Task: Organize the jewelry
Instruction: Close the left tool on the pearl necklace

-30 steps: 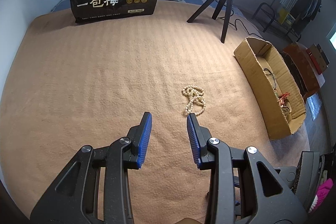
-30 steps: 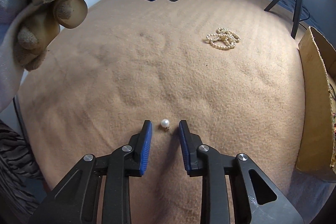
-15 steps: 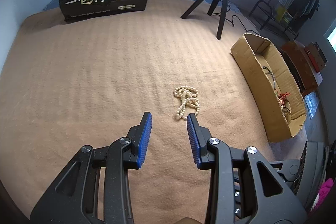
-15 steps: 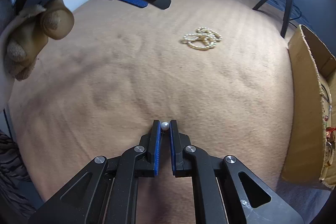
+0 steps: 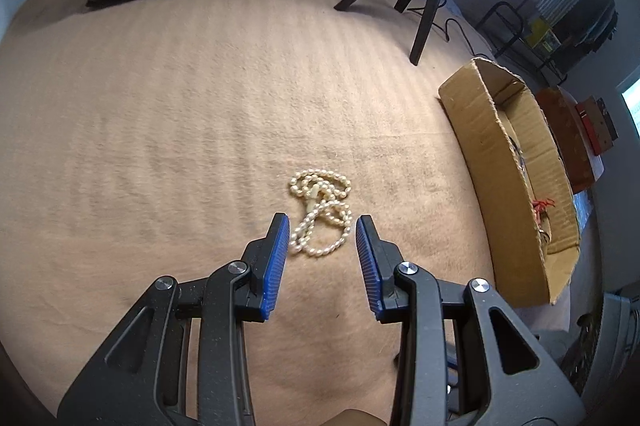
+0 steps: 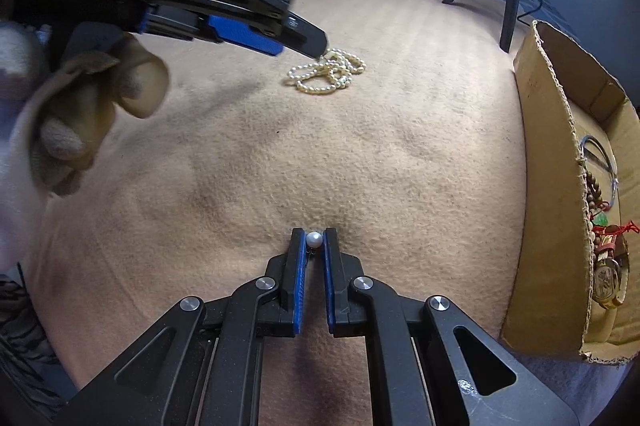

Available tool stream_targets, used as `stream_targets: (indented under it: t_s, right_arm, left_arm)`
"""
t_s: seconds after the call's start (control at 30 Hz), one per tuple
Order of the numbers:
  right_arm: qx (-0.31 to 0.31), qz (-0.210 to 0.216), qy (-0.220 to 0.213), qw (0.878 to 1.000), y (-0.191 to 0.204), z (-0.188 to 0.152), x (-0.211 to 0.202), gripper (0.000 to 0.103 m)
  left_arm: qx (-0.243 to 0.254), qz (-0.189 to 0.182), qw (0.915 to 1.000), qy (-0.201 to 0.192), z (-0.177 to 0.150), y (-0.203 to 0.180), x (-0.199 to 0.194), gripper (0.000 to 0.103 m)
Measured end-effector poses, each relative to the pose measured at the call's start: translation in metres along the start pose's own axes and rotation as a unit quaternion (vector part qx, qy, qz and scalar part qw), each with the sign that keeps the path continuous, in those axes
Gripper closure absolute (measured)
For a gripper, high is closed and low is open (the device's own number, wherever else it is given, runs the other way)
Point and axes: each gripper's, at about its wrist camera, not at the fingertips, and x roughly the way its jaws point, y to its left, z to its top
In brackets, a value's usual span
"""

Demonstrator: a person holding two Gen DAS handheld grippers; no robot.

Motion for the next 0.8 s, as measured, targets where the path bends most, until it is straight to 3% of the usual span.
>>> stream_targets:
  t_s: [0.63,0.8]
  right_arm:
    - [0.010,0.005,0.003,1.000,-0.006,0.001,0.003,0.097]
    - [0.012,0.008,0.003,1.000,-0.005,0.000,0.002,0.095]
  left_arm:
    - [0.019,0.050,0.9985,0.015,0.012,-0.012,0.039,0.069]
    - [0.035,0.074,0.9966,0.009,0.011,-0.012,0.038,0.089]
